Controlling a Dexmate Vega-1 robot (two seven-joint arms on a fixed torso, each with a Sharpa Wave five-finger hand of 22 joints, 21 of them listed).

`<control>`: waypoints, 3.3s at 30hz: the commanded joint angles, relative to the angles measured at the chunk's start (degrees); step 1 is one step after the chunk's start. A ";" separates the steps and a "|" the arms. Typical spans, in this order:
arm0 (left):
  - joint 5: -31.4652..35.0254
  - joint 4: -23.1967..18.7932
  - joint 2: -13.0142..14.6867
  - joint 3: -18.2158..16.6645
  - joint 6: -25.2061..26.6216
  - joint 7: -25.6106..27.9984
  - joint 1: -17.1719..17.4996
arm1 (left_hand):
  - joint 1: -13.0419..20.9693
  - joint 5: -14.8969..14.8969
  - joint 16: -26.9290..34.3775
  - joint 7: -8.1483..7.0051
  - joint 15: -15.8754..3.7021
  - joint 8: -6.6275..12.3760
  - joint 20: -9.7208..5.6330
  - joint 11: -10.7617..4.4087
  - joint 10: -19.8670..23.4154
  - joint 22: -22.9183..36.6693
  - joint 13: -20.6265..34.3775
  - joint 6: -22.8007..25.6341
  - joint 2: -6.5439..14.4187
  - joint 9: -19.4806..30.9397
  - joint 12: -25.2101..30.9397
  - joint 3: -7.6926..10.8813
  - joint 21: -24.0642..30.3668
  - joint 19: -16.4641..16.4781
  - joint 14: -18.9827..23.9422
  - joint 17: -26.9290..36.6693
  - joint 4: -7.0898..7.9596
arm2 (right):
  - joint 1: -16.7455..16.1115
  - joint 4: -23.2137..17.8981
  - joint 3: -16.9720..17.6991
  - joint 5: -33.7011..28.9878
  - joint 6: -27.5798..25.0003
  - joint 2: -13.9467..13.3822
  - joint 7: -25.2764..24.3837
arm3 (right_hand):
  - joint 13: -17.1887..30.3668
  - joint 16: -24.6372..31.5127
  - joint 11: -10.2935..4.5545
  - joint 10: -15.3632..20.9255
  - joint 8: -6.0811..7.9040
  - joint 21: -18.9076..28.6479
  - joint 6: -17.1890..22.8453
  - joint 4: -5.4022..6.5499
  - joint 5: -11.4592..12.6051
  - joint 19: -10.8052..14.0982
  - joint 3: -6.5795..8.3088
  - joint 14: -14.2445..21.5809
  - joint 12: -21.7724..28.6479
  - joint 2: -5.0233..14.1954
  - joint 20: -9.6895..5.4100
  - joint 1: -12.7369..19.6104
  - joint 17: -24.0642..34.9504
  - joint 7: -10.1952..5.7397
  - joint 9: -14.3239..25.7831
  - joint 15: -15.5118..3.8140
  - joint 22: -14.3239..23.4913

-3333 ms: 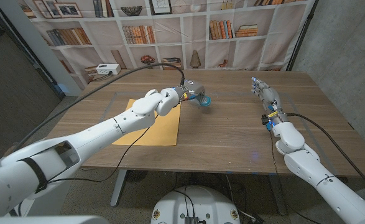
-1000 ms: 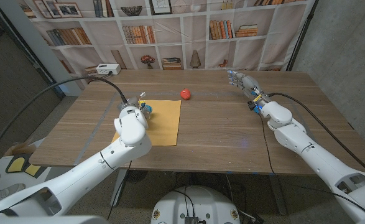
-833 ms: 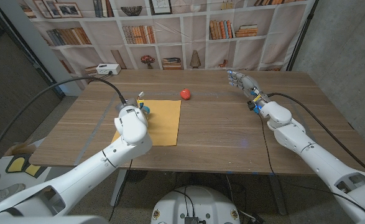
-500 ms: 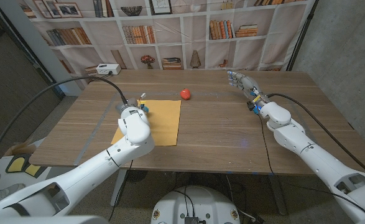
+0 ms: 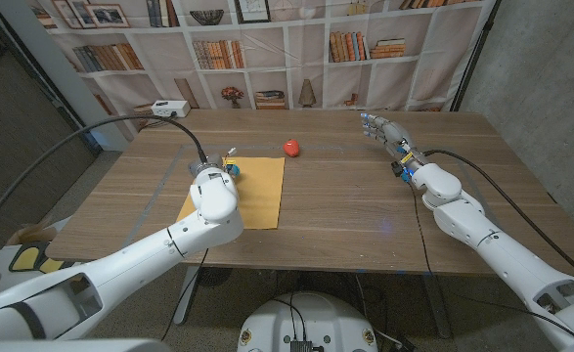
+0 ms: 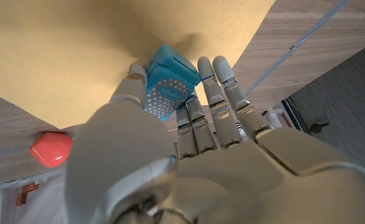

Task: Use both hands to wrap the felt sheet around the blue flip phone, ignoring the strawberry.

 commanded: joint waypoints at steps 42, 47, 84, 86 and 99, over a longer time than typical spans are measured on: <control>21.07 -9.05 9.37 17.75 0.16 -27.39 -12.38 | -18.13 0.14 -2.47 -2.26 8.54 -3.92 7.12 5.85 -28.42 -5.28 1.94 -31.35 -0.06 -4.03 -9.94 -4.11 -14.34 -24.13 -37.57 -6.83 6.55 | 0.03 0.89 0.32 -0.16 1.97 0.63 -0.26 | 0.15 0.21 -0.25 0.68 -0.38 0.08 0.55 -0.01 -0.10 1.09 -0.59 1.32 -0.14 -0.17 0.20 0.07 0.18 -0.21 0.30 -0.10 0.27; 32.80 -9.71 10.71 16.10 -6.64 -41.29 -10.89 | -17.12 0.31 -3.24 -5.10 8.31 -3.28 7.49 4.84 -28.60 -5.16 2.38 -27.97 -1.30 -3.95 -9.08 -4.19 -16.76 -28.04 -40.24 -7.10 4.67 | -0.46 0.16 0.34 -0.07 1.52 0.65 -0.68 | 0.16 0.18 -0.31 0.61 -0.41 0.09 0.49 0.08 -0.12 1.15 -0.66 1.26 -0.19 -0.12 0.15 -0.04 0.21 -0.24 0.30 -0.11 0.27; 62.64 -16.68 0.91 -22.82 -55.40 -58.59 24.40 | -4.72 0.11 -4.28 -12.17 9.31 -3.89 8.97 3.76 -39.39 -5.10 3.27 -26.12 0.70 -3.09 -9.39 -1.09 -24.75 -36.70 -56.53 -8.63 -1.23 | -4.54 -6.07 0.29 -1.94 0.35 0.62 -4.68 | 0.22 0.20 -0.32 0.83 -0.35 0.01 0.81 0.84 -0.19 1.20 -1.14 1.34 -0.27 0.49 -0.07 -0.86 0.39 -0.03 0.32 -0.02 0.29; 64.92 -16.21 0.89 -23.04 -56.99 -59.62 25.02 | -3.40 0.04 -4.46 -13.02 8.98 -3.62 9.03 3.16 -40.89 -5.13 3.13 -25.78 0.60 -3.01 -9.96 -0.91 -25.65 -37.86 -58.93 -8.88 -1.25 | -4.17 -5.76 0.09 -2.09 0.30 0.87 -4.65 | 0.23 0.20 -0.20 0.83 -0.34 0.01 0.83 0.86 -0.19 1.21 -1.15 1.33 -0.28 0.52 -0.10 -0.87 0.39 -0.02 0.32 -0.05 0.29; 73.55 -12.82 0.75 -23.10 -62.78 -60.12 28.26 | -1.80 0.19 -4.15 -12.92 12.42 -4.61 9.55 6.00 -50.69 -4.75 2.63 -34.56 -0.39 -1.58 -12.11 -2.82 -30.41 -44.32 -68.24 -8.93 0.34 | -2.50 -4.55 -0.63 -2.30 -0.11 1.67 -4.20 | 0.26 0.26 0.06 1.25 -0.26 0.07 1.13 0.96 -0.18 1.44 -1.19 1.55 -0.16 0.73 -0.10 -0.91 0.41 0.19 0.32 -0.19 0.29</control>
